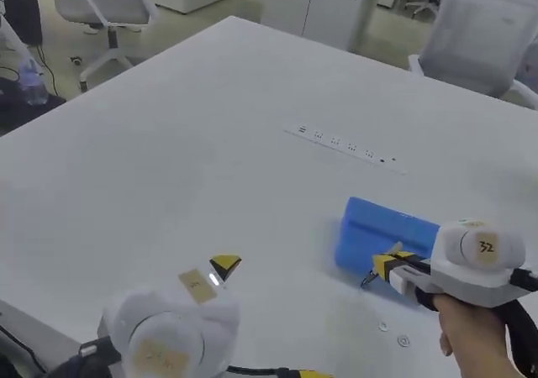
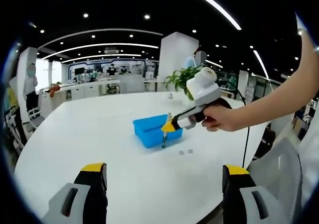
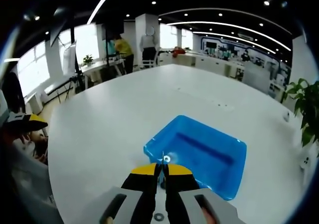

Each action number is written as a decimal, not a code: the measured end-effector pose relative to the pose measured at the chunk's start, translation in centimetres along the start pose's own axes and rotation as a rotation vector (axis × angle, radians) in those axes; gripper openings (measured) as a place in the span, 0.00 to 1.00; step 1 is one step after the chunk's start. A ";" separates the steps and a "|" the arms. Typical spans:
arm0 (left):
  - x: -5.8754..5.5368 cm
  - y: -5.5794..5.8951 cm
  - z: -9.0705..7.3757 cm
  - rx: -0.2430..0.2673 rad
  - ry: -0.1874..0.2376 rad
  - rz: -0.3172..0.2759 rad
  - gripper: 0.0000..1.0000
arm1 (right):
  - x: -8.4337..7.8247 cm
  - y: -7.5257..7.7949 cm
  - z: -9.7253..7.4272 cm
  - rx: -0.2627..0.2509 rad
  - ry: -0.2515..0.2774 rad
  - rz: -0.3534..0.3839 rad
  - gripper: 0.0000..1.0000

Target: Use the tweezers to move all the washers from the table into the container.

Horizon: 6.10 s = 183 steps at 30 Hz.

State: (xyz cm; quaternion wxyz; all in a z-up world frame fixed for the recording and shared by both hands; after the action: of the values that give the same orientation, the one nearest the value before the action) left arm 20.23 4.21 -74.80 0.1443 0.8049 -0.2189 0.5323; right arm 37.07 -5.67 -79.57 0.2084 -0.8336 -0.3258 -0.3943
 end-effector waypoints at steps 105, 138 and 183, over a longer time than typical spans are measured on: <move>-1.7 -1.1 0.2 0.071 -0.112 0.074 0.99 | 1.5 3.3 0.2 -0.099 0.001 0.058 0.01; -2.0 -1.0 0.3 0.067 -0.128 0.084 0.99 | 2.2 4.7 -1.2 -0.124 0.038 0.120 0.02; -1.4 -0.9 0.0 0.063 -0.093 0.081 0.99 | -1.9 0.9 -5.7 -0.049 0.010 0.132 0.01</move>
State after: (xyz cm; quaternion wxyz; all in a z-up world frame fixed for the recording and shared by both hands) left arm 20.24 5.24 -76.07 0.0867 0.8234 -0.2409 0.5065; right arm 33.81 -10.46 -77.77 0.2152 -0.8561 -0.2594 -0.3918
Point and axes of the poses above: the centre of the closed fingertips' face, and the gripper's own axes: z roughly forward along the fingers, y roughly to its right, x roughly out of its top, the point moved 2 cm from there along -z, roughly backward along the fingers, and after that the axes turned 5 degrees about z, right-handed, at the moved point
